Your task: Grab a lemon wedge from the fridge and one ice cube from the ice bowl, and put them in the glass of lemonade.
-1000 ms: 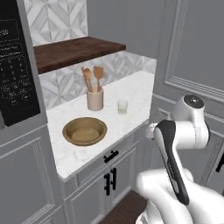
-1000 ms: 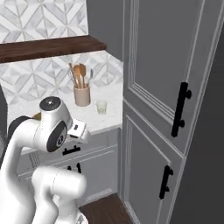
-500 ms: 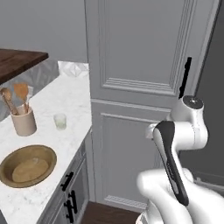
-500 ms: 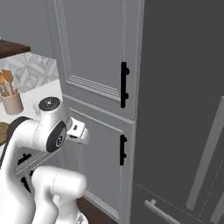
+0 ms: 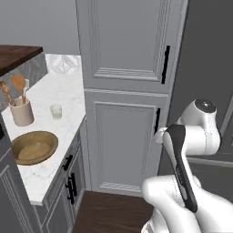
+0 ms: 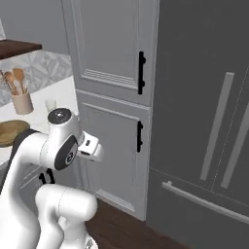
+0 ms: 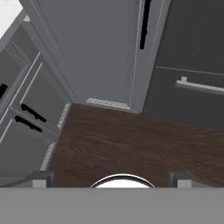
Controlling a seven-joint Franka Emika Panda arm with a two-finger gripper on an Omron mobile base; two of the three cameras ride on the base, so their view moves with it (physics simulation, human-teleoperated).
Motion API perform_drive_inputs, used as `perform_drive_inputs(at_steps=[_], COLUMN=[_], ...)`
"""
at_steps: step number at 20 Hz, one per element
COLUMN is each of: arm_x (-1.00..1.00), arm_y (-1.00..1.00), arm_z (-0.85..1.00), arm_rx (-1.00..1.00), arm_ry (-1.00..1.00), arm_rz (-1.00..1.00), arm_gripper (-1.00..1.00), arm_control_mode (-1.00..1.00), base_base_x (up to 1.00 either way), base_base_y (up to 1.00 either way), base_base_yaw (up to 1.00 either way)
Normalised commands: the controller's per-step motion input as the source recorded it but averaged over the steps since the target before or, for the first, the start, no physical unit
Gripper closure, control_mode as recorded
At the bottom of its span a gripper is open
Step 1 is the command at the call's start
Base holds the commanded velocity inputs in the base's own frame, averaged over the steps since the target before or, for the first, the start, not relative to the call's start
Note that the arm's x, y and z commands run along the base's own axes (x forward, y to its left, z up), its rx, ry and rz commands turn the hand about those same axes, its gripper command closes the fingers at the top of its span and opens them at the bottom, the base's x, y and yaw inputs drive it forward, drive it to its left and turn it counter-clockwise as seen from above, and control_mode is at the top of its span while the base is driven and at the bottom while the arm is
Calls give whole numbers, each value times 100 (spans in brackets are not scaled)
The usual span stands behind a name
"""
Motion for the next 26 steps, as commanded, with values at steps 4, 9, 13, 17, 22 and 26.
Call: perform_drive_inputs(at_steps=[4,9,13,17,22,26], arm_x=[0,0,0,0,0,0], arm_y=[0,0,0,0,0,0], arm_z=[0,0,0,0,0,0], arm_rx=[0,0,0,0,0,0], arm_ry=[0,0,0,0,0,0], arm_rz=[0,0,0,0,0,0], arm_gripper=[-100,-100,-100,-100,-100,-100], arm_control_mode=[100,100,100,100,100,100], base_base_x=[-4,3,1,14,14,2], base_base_y=[-29,-52,-59,-46,-42,-25], base_base_yaw=[-55,-67,-20,9,11,9])
